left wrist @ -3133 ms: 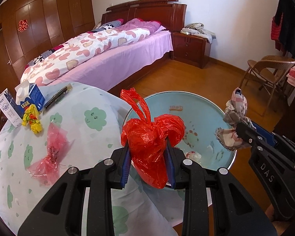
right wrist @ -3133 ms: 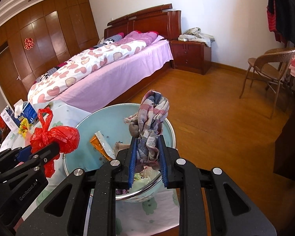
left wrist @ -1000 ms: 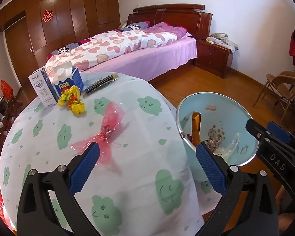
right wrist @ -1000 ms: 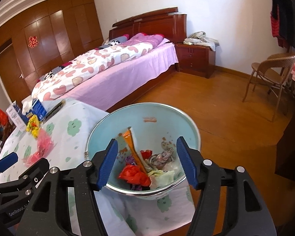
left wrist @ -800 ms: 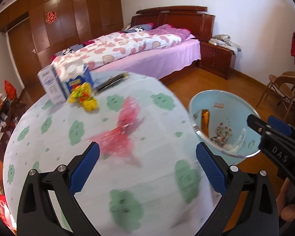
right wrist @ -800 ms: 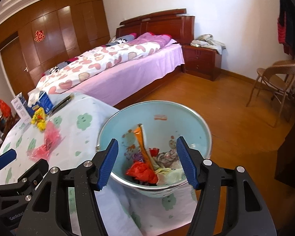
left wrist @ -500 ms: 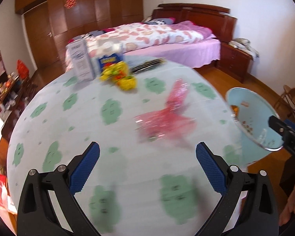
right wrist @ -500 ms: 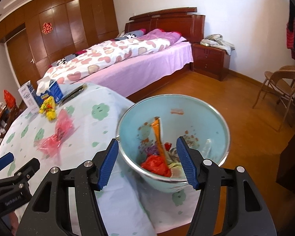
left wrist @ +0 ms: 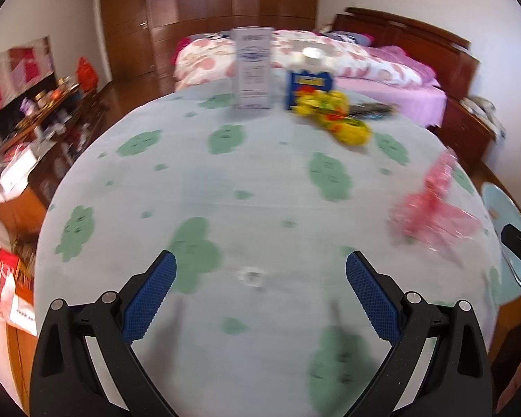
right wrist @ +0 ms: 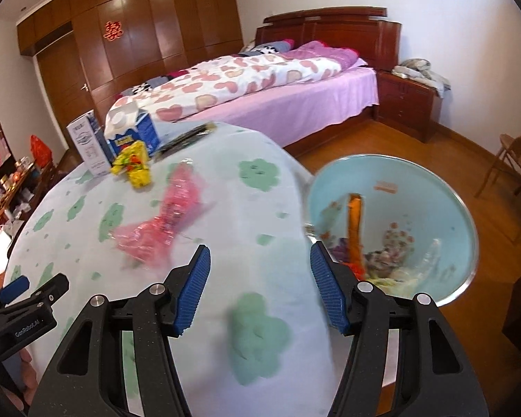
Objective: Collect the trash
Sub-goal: 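Move both open tools back over the table toward the pink and yellow bags, then grasp the pink plastic bag with the right tool while the left tool grasps the yellow floral bag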
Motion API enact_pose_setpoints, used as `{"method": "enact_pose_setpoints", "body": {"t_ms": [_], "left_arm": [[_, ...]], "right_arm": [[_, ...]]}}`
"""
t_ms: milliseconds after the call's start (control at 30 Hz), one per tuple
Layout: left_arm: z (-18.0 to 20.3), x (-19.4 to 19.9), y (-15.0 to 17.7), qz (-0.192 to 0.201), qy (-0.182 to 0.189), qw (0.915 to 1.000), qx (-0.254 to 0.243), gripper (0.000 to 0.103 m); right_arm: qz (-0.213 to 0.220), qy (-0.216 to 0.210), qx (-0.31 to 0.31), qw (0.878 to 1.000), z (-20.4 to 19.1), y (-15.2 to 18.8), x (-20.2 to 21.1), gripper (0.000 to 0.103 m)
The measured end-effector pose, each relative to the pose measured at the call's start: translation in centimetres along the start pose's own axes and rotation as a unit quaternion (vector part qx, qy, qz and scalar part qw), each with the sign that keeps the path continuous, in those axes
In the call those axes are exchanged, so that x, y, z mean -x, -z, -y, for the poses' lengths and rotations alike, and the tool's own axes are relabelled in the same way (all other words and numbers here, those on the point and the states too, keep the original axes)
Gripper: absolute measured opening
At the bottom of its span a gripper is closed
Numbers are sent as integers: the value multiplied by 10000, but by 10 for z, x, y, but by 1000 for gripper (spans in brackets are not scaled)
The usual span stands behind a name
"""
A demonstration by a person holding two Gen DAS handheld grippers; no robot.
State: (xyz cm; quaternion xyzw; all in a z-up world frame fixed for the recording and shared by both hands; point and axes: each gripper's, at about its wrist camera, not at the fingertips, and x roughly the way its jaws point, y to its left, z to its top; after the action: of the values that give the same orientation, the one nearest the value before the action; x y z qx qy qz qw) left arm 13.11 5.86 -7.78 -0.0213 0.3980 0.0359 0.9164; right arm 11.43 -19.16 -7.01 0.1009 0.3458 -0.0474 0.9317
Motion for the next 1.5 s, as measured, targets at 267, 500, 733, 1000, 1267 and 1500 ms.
{"method": "enact_pose_setpoints", "body": {"t_ms": [267, 500, 733, 1000, 1267, 1500], "left_arm": [[-37, -10, -10, 33, -173, 9995, 273, 96], [-50, -24, -19, -240, 75, 9989, 407, 96], [-44, -45, -37, -352, 133, 9988, 298, 96], [-16, -73, -76, -235, 179, 9990, 331, 96], [39, -101, -117, -209, 392, 9985, 313, 95], [79, -131, -143, -372, 532, 9973, 352, 90]], "right_arm": [[-110, -347, -187, 9992, -42, -23, -34, 56], [-909, -556, -357, 9937, -75, -34, -90, 45], [-1048, -783, -165, 9913, -82, -39, -99, 24], [-539, 12, 308, 9981, -80, -68, -112, 24], [-918, -263, -104, 9954, -61, -68, -125, 24], [-919, -309, -156, 9952, -62, -71, -129, 24]]}}
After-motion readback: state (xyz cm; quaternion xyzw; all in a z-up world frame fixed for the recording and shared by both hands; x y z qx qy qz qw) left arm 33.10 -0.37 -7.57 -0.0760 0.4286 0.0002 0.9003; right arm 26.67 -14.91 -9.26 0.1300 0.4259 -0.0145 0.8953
